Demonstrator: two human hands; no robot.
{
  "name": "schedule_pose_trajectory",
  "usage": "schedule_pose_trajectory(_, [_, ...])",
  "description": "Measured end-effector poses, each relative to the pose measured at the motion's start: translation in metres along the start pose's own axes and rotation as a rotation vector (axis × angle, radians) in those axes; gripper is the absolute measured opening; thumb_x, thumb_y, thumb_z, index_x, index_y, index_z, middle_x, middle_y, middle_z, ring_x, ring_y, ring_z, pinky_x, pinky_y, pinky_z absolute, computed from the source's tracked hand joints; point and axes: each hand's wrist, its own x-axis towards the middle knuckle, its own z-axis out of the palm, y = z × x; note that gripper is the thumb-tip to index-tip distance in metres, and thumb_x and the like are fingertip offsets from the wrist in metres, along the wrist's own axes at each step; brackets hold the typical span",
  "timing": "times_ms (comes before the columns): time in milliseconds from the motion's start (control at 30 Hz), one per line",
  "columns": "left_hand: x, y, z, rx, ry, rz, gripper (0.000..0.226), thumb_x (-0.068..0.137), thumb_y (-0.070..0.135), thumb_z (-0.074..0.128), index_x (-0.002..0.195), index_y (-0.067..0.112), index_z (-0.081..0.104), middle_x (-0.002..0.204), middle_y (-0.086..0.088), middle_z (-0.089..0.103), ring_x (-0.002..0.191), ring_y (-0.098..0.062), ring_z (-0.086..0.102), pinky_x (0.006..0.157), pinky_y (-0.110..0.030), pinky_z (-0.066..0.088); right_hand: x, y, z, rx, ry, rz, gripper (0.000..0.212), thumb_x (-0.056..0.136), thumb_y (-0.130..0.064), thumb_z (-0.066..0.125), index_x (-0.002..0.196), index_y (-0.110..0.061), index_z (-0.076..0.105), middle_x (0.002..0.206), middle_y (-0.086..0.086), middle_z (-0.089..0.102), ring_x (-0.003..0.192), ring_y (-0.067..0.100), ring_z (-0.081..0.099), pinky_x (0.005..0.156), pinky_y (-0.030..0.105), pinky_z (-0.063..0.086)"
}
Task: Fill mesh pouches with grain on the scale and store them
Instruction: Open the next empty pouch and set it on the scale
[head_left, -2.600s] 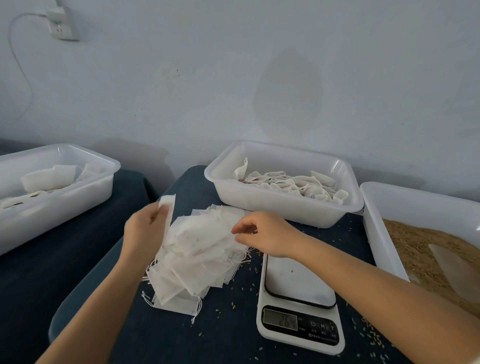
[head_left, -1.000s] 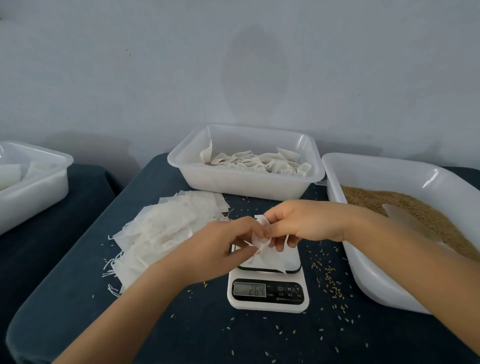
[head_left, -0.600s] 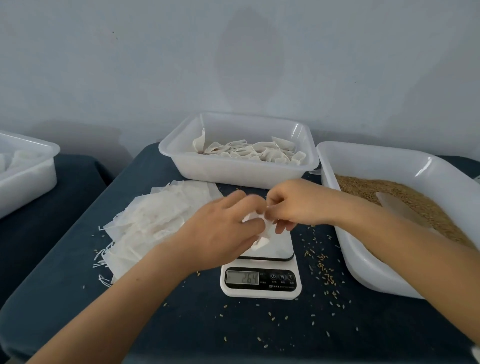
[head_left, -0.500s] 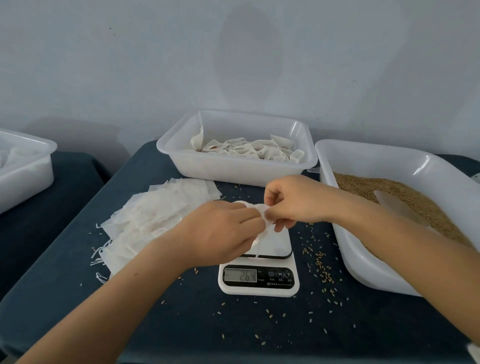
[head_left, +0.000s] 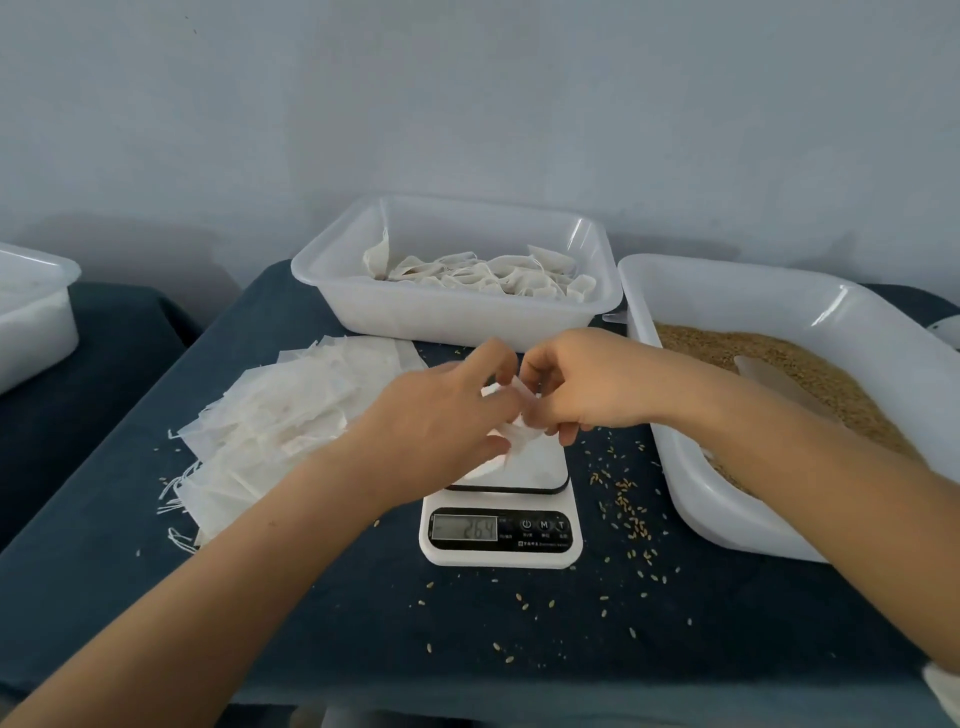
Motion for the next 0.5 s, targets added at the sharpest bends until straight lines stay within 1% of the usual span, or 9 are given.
schedule_pose_trajectory(33, [0.001,-0.001,-0.001,0.014,0.012,-0.022,0.026,0.069,0.028,0.079,0.08,0.011,0.062,0.101,-0.013,0.059,0.059,-0.026,0.06,0.038,-0.028,0.042,0.0,0.002,0.0,-0.005,0.005,0.006,0.01,0.083,-0.01,0.067,0.084,-0.018,0.061,0.066,-0.004,0.067,0.05,0.002,0.064,0.046,0.01,0.043])
schedule_pose_trajectory(100, [0.003,-0.002,0.0,0.007,0.042,-0.042,0.028,0.077,0.038,0.064,0.078,0.01,0.064,0.104,-0.011,0.062,0.064,-0.025,0.062,0.042,-0.029,0.044,-0.001,0.006,-0.001,-0.007,0.014,0.02,0.009,0.084,-0.012,0.066,0.083,-0.019,0.06,0.063,-0.006,0.066,0.05,0.003,0.064,0.048,0.012,0.045])
schedule_pose_trajectory(167, [0.003,-0.001,0.002,-0.071,0.09,-0.034,0.031,0.084,0.036,0.056,0.078,0.006,0.064,0.093,-0.009,0.065,0.064,-0.025,0.061,0.046,-0.034,0.049,0.0,0.009,-0.002,-0.002,0.016,0.033,0.008,0.084,-0.015,0.067,0.083,-0.019,0.061,0.064,-0.006,0.067,0.052,0.003,0.064,0.049,0.013,0.046])
schedule_pose_trajectory(200, [0.004,0.0,0.004,-0.121,0.112,-0.045,0.03,0.086,0.033,0.055,0.077,0.005,0.063,0.087,-0.008,0.065,0.062,-0.024,0.059,0.047,-0.035,0.05,0.0,0.011,-0.002,0.002,0.015,0.039,0.008,0.084,-0.015,0.067,0.083,-0.019,0.061,0.066,-0.005,0.067,0.052,0.003,0.065,0.049,0.013,0.046])
schedule_pose_trajectory(267, [0.004,0.002,0.006,-0.185,0.126,-0.088,0.024,0.084,0.026,0.064,0.076,0.004,0.06,0.078,-0.005,0.062,0.056,-0.022,0.053,0.046,-0.035,0.048,0.001,0.013,-0.001,0.009,0.011,0.048,0.008,0.084,-0.014,0.067,0.085,-0.02,0.061,0.071,-0.003,0.068,0.054,0.003,0.065,0.05,0.014,0.046])
schedule_pose_trajectory(333, [0.002,0.002,0.009,-0.189,0.085,-0.107,0.018,0.083,0.019,0.069,0.077,0.004,0.062,0.075,-0.006,0.061,0.057,-0.023,0.053,0.049,-0.038,0.049,0.002,0.014,-0.001,0.028,0.022,0.05,0.008,0.086,-0.014,0.065,0.086,-0.021,0.061,0.075,-0.003,0.069,0.055,0.002,0.065,0.049,0.012,0.046])
schedule_pose_trajectory(433, [0.0,-0.002,0.014,-0.163,-0.005,-0.096,0.017,0.087,0.02,0.065,0.092,0.003,0.069,0.083,-0.01,0.064,0.073,-0.029,0.059,0.063,-0.042,0.051,0.002,0.015,-0.002,0.098,0.049,0.056,0.005,0.088,-0.016,0.061,0.087,-0.021,0.061,0.076,-0.002,0.07,0.057,0.002,0.066,0.049,0.011,0.045])
schedule_pose_trajectory(467, [0.0,-0.002,0.015,-0.171,-0.011,-0.097,0.018,0.088,0.021,0.064,0.095,0.005,0.069,0.085,-0.01,0.064,0.077,-0.029,0.059,0.065,-0.042,0.05,0.002,0.015,-0.002,0.123,0.046,0.058,0.005,0.089,-0.015,0.061,0.088,-0.02,0.061,0.076,-0.002,0.07,0.058,0.003,0.067,0.049,0.011,0.046])
schedule_pose_trajectory(500, [0.0,-0.002,0.016,-0.195,0.0,-0.104,0.018,0.088,0.021,0.065,0.094,0.006,0.069,0.085,-0.008,0.064,0.077,-0.026,0.059,0.066,-0.04,0.05,0.002,0.015,-0.002,0.14,0.039,0.061,0.005,0.089,-0.015,0.061,0.089,-0.02,0.061,0.076,-0.001,0.07,0.059,0.004,0.068,0.05,0.012,0.047])
